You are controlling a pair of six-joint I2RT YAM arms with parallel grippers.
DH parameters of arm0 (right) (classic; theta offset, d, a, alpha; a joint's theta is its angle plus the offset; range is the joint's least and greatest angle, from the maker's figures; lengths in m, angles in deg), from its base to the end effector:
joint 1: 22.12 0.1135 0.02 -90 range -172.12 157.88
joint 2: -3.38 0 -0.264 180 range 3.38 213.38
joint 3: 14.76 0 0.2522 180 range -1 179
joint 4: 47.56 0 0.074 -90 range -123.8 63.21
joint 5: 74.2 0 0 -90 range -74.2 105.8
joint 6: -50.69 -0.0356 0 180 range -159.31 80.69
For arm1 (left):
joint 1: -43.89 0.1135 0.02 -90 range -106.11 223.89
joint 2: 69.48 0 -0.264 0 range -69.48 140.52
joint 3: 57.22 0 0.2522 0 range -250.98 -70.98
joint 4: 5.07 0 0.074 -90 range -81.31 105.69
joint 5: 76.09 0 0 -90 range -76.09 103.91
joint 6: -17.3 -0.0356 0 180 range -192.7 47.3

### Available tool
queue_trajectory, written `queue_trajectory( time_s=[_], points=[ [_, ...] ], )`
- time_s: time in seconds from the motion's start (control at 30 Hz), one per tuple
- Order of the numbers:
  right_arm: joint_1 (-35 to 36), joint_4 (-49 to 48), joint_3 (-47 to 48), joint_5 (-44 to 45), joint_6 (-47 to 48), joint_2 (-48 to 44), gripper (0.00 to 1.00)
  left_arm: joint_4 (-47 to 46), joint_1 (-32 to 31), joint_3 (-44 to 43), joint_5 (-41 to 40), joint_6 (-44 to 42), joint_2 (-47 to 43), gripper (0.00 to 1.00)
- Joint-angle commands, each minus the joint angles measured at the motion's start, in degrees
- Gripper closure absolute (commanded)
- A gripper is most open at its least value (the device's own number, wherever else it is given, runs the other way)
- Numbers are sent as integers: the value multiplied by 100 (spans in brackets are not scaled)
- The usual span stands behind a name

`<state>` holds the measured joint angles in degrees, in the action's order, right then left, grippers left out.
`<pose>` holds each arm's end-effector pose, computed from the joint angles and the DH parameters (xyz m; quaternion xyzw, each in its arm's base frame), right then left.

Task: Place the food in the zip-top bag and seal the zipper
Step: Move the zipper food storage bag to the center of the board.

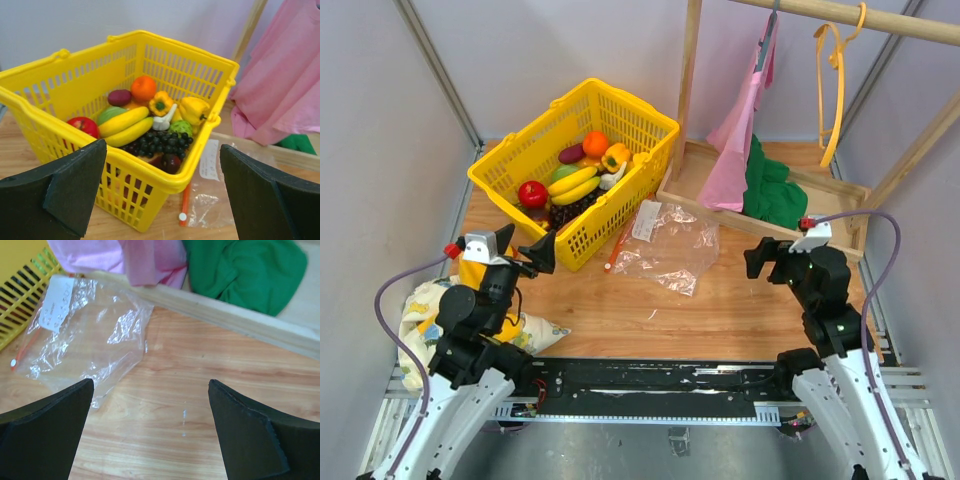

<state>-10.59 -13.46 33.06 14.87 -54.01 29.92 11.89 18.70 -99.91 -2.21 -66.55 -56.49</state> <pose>0.1230 0.0257 0.2987 0.0166 0.7814 0.1477 0.6060 0.0833 -0.0282 0.3217 -0.0058 0.6277 -0.1246 0.7684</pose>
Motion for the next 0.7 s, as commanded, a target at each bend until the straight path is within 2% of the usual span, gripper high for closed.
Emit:
queue_trajectory(
  time_s=[0.0, 0.2, 0.43, 0.67],
  points=[
    [78, -499, -170, -730, -514, 569, 1, 386, 43, -479, 902, 198, 295, 1],
    [454, -1322, -368, -971, -1005, 1622, 1, 937, 46, -939, 1697, 384, 718, 1],
    [1597, -1949, -351, 21, -1463, 2828, 1, 1625, 32, -1509, 2295, 597, 1410, 1],
    [2143, -2736, -422, 834, -2074, 3907, 1, 1947, -246, -1936, 2311, 815, 1950, 2]
  ],
)
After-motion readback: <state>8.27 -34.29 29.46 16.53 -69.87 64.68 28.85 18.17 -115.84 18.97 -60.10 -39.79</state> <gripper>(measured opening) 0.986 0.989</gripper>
